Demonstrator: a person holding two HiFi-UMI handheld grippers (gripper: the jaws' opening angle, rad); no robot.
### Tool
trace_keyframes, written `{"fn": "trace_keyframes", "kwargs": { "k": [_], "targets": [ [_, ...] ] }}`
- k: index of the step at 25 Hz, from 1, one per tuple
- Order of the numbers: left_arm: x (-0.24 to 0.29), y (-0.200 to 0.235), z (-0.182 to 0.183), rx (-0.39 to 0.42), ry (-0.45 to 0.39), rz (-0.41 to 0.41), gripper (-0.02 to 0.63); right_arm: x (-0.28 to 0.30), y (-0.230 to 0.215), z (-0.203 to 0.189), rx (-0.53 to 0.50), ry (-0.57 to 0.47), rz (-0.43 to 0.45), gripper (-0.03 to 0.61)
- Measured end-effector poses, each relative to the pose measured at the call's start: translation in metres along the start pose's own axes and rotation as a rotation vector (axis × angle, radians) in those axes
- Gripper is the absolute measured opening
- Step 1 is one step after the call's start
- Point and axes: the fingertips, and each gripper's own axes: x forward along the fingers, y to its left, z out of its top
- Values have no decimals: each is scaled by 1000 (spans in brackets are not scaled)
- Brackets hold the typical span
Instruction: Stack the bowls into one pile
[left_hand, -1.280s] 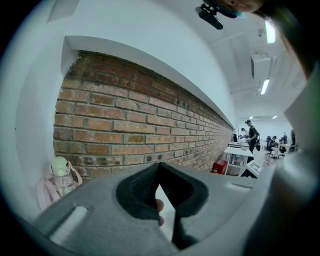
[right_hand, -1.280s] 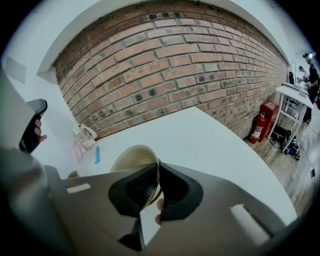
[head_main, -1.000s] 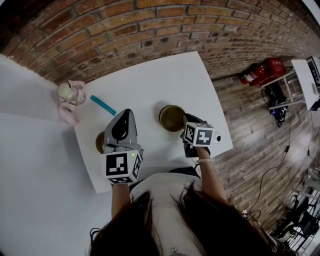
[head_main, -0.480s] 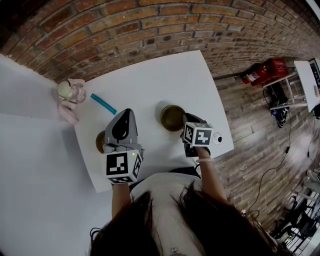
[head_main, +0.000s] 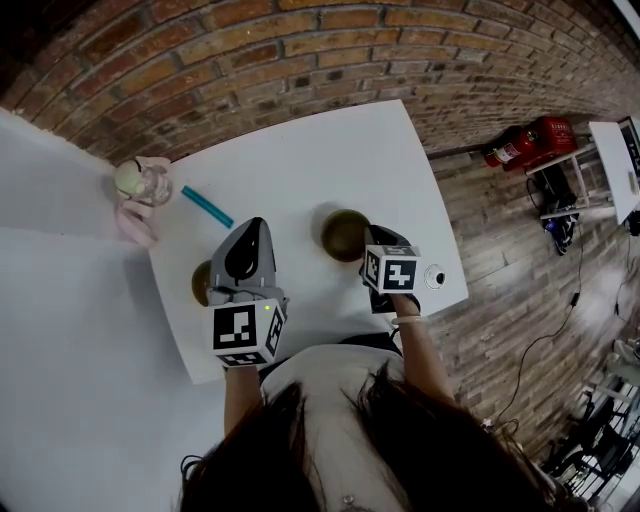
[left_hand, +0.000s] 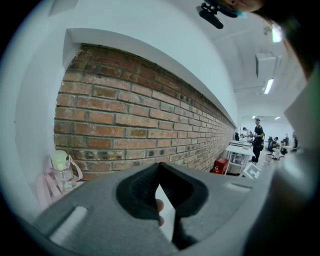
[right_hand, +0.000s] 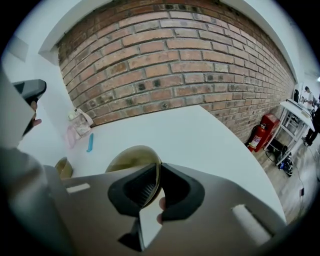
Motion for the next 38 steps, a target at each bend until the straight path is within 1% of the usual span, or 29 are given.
{"fn": "trace_keyframes", "kwargs": {
  "k": [10, 22, 31, 38],
  "targets": [
    [-5, -1, 4, 2, -12, -2, 0, -4, -1, -1, -7, 4, -2, 49],
    [-20, -3, 8, 7, -39, -1, 0, -17, 2, 1, -24, -32, -11, 51],
    [-36, 2, 10, 6, -53, 18, 0, -23, 19, -1, -43, -45, 22, 49],
    [-50, 11, 9, -3, -64, 47, 0, -25, 37, -3, -66, -49, 55, 49]
  ]
}}
